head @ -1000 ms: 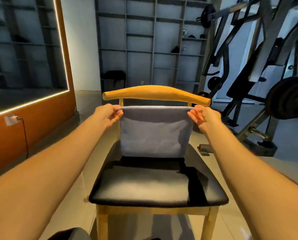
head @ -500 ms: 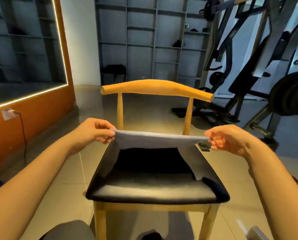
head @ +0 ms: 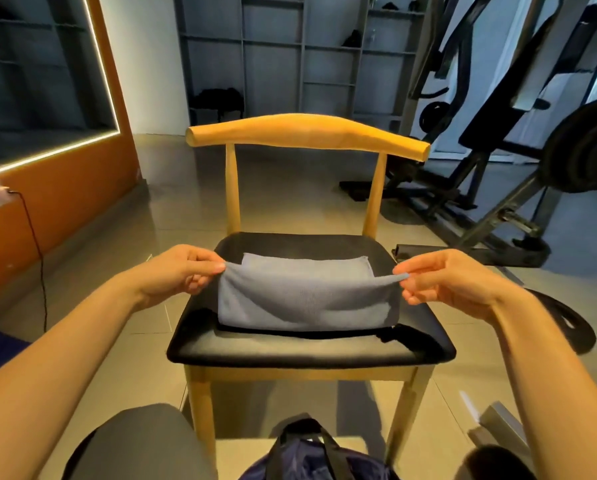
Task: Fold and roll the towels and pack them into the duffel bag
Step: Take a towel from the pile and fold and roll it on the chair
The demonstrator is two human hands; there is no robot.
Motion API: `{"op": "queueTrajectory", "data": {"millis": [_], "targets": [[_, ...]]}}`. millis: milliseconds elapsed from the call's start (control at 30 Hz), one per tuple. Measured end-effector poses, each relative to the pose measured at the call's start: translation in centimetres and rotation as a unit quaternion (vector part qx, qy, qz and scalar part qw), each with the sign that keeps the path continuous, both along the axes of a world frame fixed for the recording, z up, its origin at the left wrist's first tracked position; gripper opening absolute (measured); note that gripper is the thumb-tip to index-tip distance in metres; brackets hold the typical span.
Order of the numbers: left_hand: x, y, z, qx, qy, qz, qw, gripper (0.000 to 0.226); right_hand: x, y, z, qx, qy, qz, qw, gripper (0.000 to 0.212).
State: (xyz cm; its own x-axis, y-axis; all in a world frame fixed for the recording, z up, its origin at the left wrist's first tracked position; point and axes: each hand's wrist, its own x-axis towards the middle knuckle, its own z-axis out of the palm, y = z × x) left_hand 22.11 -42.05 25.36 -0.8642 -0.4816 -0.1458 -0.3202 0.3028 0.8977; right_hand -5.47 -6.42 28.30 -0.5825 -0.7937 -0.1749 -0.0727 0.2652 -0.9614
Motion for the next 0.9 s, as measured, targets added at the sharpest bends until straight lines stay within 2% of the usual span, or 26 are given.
{"op": "queueTrajectory", "data": {"millis": [133, 267, 367, 433, 500, 700, 900], "targets": [[-4.1, -1.4, -0.9, -0.026, 0.034, 0.082, 0.996, 0.024, -2.4, -3.2, -0.1, 0.039, 0.095, -0.08, 0.991, 0.005], [-8.4, -1.9, -1.7, 0.019, 0.084, 0.162, 0.983, 0.027, -5.4, -7.5, -1.1, 0.032, 0.072, -0.141, 0.987, 0.013], [-10.8, -2.5, -3.3, 0.036, 0.034, 0.198, 0.979, 0.023, -6.9, -10.8, -3.7, 0.08, 0.101, -0.191, 0.973, 0.01], [-11.8, -3.3, -4.3, 0.022, -0.047, 0.19, 0.98, 0.022, -7.8, -12.1, -5.9, 0.144, 0.134, -0.188, 0.962, 0.009], [-12.5, -3.8, -4.7, 0.012, -0.08, 0.185, 0.979, 0.023, -8.6, -12.6, -7.3, 0.181, 0.152, -0.179, 0.955, 0.011], [-14.0, -5.1, -5.9, -0.056, -0.092, 0.201, 0.974, 0.015, -9.9, -12.7, -8.0, 0.188, 0.202, -0.15, 0.949, 0.02], [-15.1, -6.5, -7.1, -0.115, -0.116, 0.205, 0.965, 0.035, -11.6, -14.9, -8.6, 0.232, 0.269, -0.11, 0.928, 0.027]]}}
